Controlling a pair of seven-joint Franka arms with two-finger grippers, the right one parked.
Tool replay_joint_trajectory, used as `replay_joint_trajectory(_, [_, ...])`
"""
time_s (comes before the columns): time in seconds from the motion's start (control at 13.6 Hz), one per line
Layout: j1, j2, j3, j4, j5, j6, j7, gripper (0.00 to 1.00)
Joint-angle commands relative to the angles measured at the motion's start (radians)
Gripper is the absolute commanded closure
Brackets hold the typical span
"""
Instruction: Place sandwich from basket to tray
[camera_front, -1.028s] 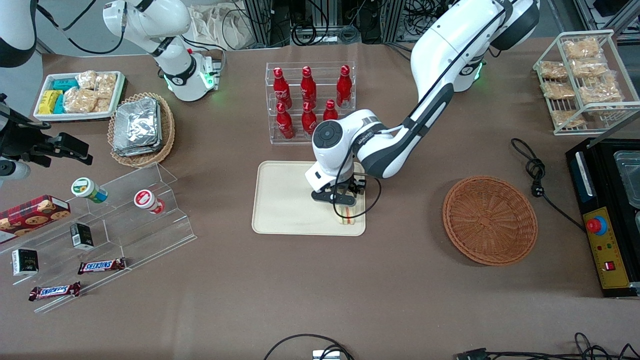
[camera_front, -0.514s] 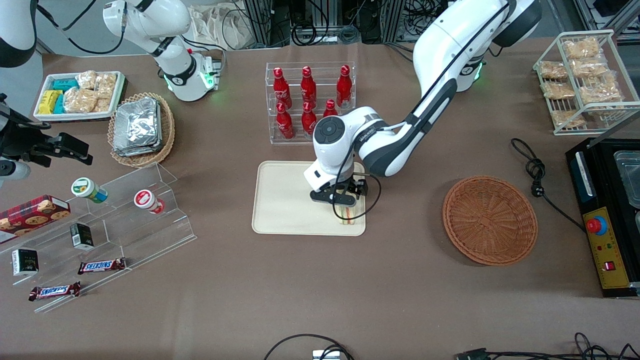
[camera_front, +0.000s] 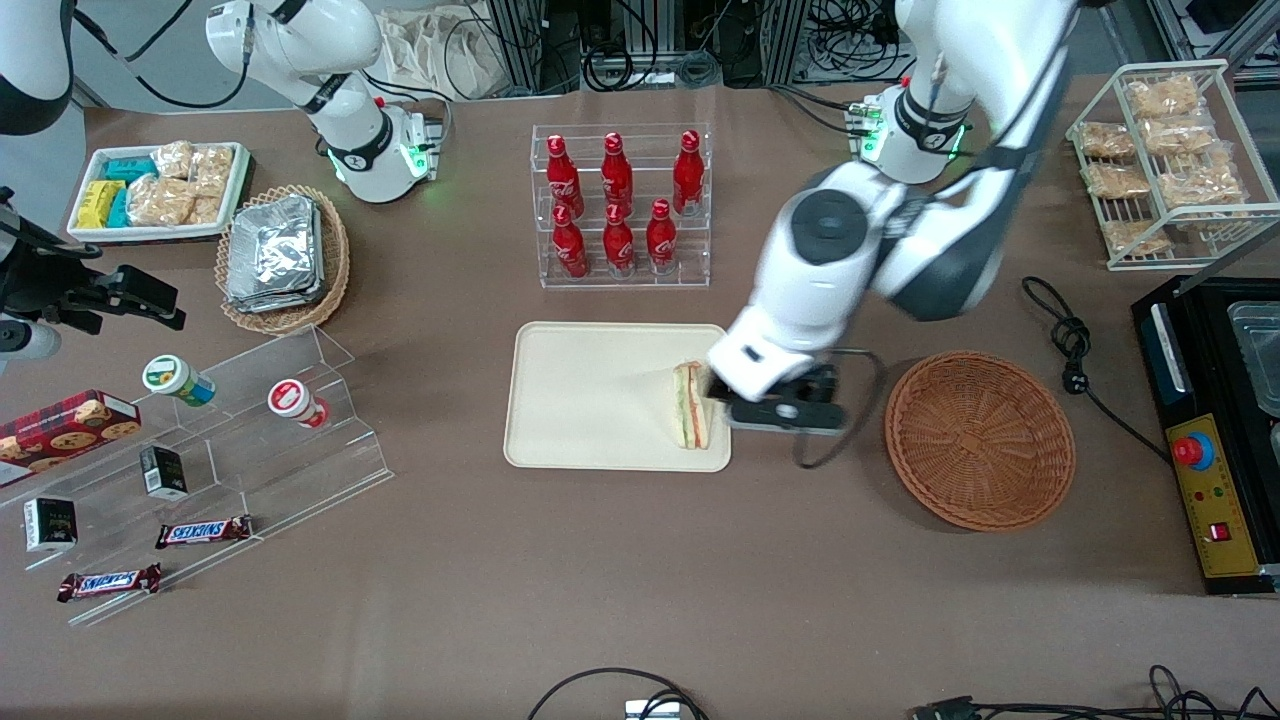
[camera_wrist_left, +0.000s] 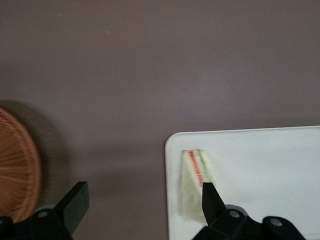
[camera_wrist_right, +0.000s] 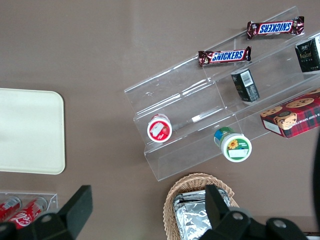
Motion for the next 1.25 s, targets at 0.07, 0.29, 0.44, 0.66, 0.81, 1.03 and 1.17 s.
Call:
replay_joint_trajectory(0.07, [0.064, -0.168, 0.075, -0.043, -0.063, -0.157, 0.122, 0.00])
replay_joint_trajectory(0.29, [0.128, -0.301, 0.111, -0.145, -0.067, -0.193, 0.239, 0.00])
replay_joint_trajectory(0.44, [0.168, -0.347, 0.121, -0.149, -0.069, -0.224, 0.274, 0.00])
replay_joint_trajectory(0.66, [0.171, -0.384, 0.206, -0.139, -0.154, -0.277, 0.372, 0.00])
replay_joint_trajectory(0.81, [0.171, -0.389, 0.212, -0.118, -0.152, -0.319, 0.394, 0.00])
replay_joint_trajectory(1.03, [0.171, -0.389, 0.212, -0.089, -0.144, -0.387, 0.396, 0.00])
replay_joint_trajectory(1.17, [0.171, -0.384, 0.212, -0.090, -0.142, -0.383, 0.397, 0.00])
